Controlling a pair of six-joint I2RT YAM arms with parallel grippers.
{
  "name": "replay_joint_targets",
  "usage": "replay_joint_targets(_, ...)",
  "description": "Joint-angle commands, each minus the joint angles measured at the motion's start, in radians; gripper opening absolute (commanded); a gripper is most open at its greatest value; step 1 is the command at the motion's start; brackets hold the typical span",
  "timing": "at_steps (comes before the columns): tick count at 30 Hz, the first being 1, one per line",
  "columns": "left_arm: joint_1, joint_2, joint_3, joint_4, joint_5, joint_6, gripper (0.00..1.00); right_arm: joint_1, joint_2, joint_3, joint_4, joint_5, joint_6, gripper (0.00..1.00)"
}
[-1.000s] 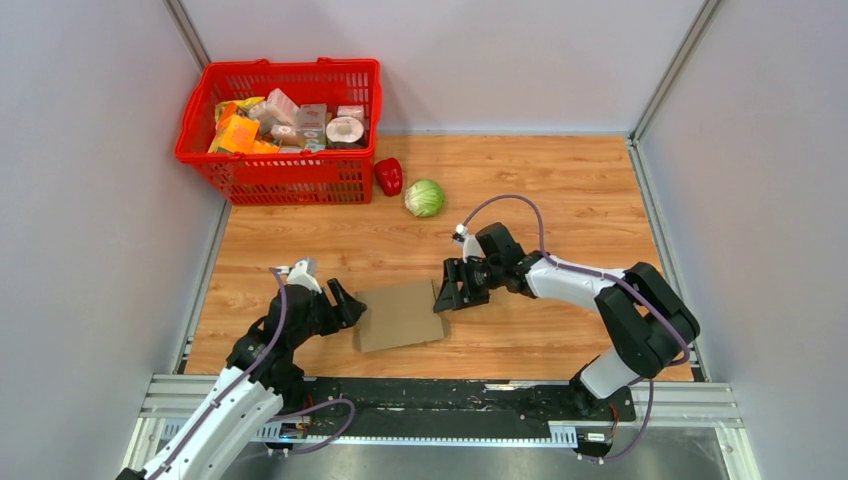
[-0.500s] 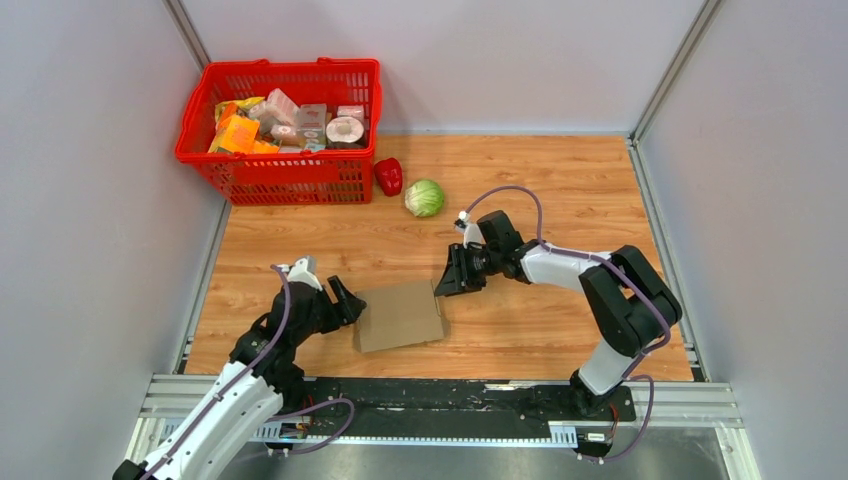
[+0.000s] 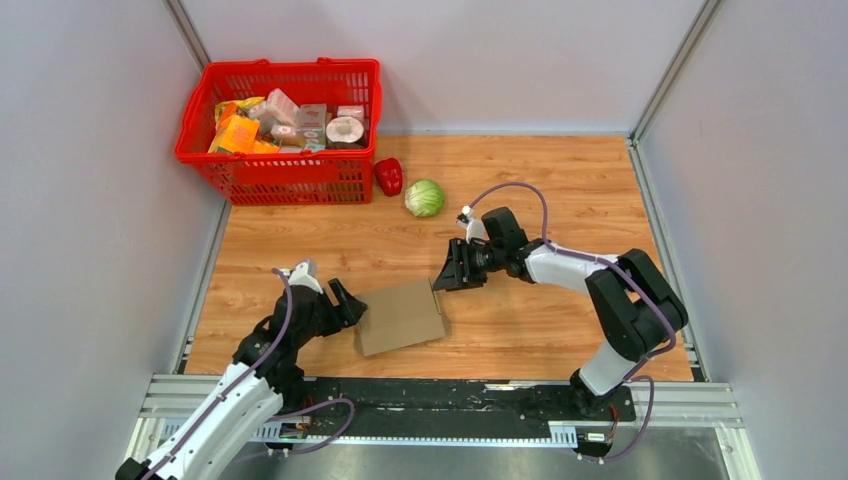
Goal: Fold the paper box
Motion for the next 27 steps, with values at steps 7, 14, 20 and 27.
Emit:
replay_joint_targets(7,0.004,-0.075,-0.05,0.035,0.004,-0.056,0.82,0.018,0.039,-0.003,0.119,-0.054,0.049,0.45)
replay_joint_targets(14,0.004,-0.095,-0.069,0.034,0.023,-0.073,0.82,0.007,0.059,-0.011,0.11,-0.044,0.043,0.41)
replay_joint_targets(20,0.004,-0.12,-0.069,0.018,0.022,-0.073,0.84,-0.01,0.071,-0.022,0.093,-0.038,0.037,0.38)
replay_joint_targets(27,0.004,-0.143,-0.084,0.033,0.03,-0.087,0.84,-0.057,0.071,-0.066,0.125,-0.065,0.052,0.36)
